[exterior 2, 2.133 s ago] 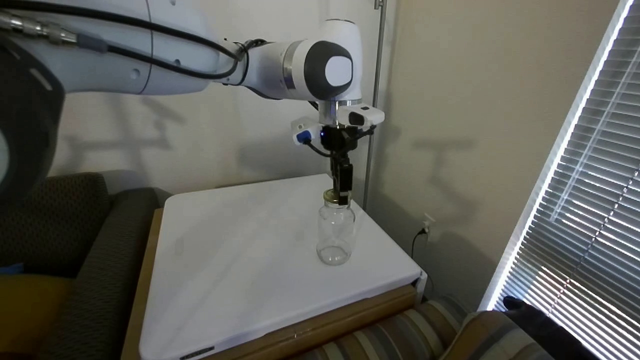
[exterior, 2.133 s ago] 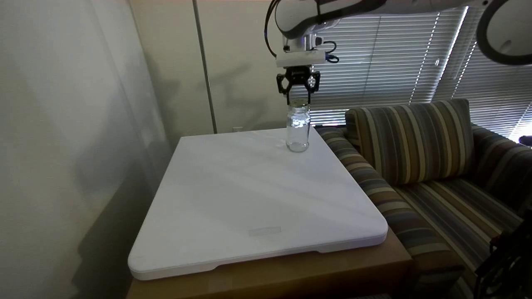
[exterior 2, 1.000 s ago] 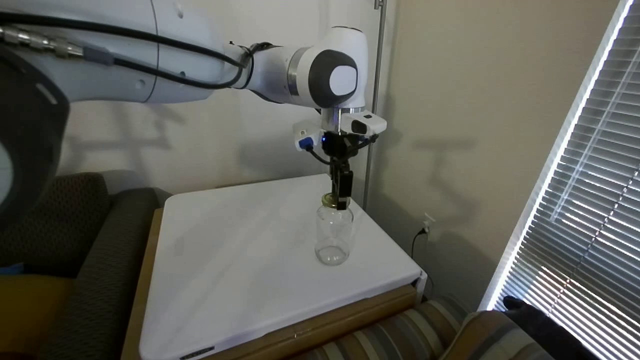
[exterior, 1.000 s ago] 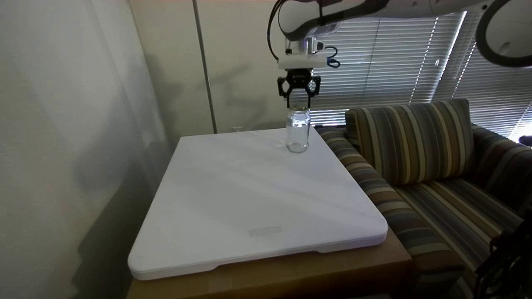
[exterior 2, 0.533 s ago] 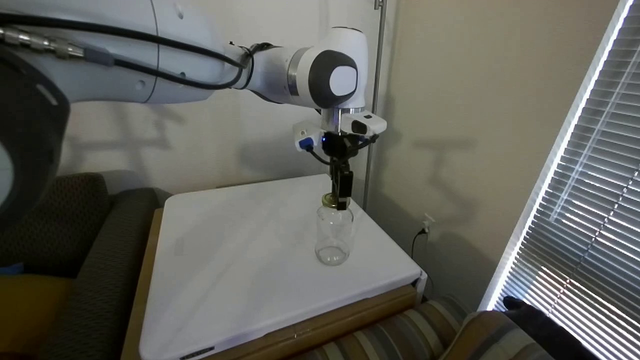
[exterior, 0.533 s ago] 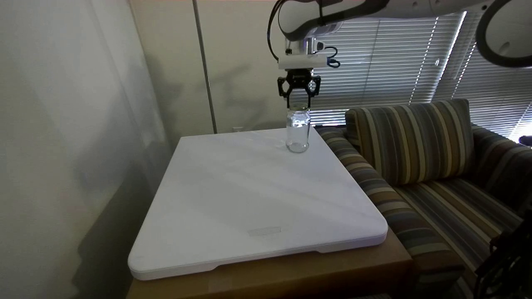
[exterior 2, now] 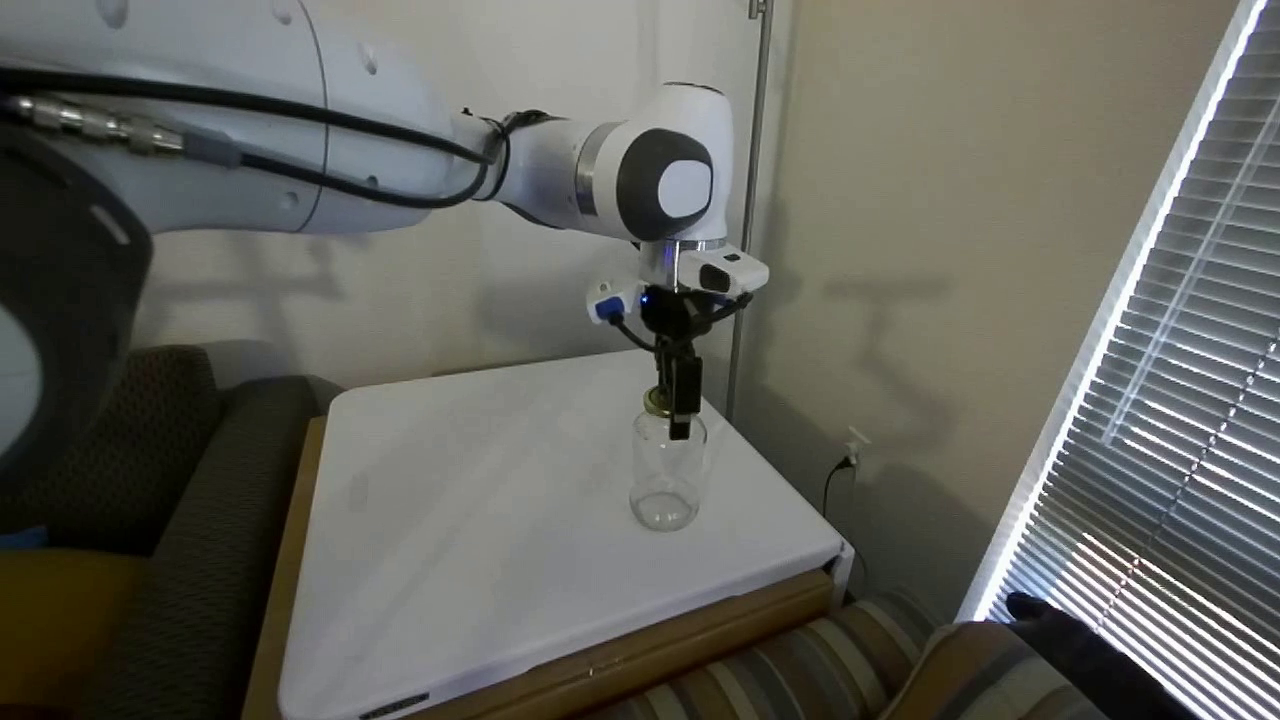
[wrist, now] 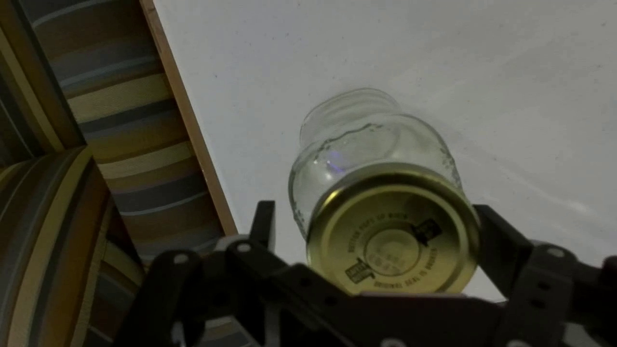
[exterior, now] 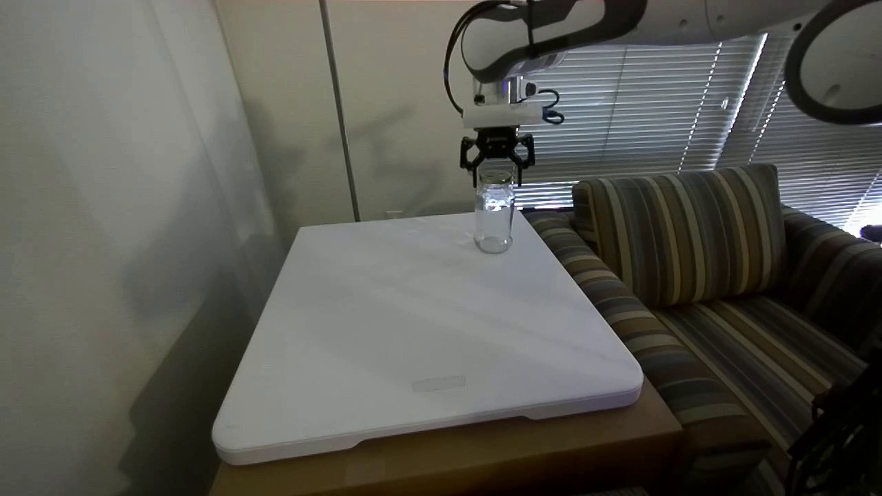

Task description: Put the lid on the glass jar

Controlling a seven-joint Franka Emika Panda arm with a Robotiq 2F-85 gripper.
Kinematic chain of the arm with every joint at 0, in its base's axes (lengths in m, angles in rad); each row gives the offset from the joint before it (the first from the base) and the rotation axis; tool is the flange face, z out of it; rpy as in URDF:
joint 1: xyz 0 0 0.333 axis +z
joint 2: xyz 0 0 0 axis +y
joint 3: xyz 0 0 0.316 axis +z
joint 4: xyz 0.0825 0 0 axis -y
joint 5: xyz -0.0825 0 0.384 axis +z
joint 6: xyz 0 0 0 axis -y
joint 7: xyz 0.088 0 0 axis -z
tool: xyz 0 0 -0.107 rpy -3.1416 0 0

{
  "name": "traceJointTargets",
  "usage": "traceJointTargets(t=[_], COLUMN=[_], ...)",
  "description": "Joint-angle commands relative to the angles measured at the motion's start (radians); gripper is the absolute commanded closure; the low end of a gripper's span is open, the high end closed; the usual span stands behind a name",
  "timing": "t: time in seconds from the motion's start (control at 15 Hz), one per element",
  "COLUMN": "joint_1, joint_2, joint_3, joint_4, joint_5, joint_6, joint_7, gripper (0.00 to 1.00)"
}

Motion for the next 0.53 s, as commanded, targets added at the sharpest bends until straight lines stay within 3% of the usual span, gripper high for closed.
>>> traceJointTargets(t=[0.0, 0.27, 0.47], joint_1=[-0.013, -0.004, 0.001], joint_2=[0.014, 0.025, -0.018], joint_3=[0.014, -0.007, -0.011], joint_4=[0.021, 0.06, 0.002], joint_5=[0.013, 0.022, 0.017], joint_6=[0.0, -0.016, 0.006], joint_7=[-0.024, -0.02, -0.015], gripper=[0.0, 0.0, 0.0])
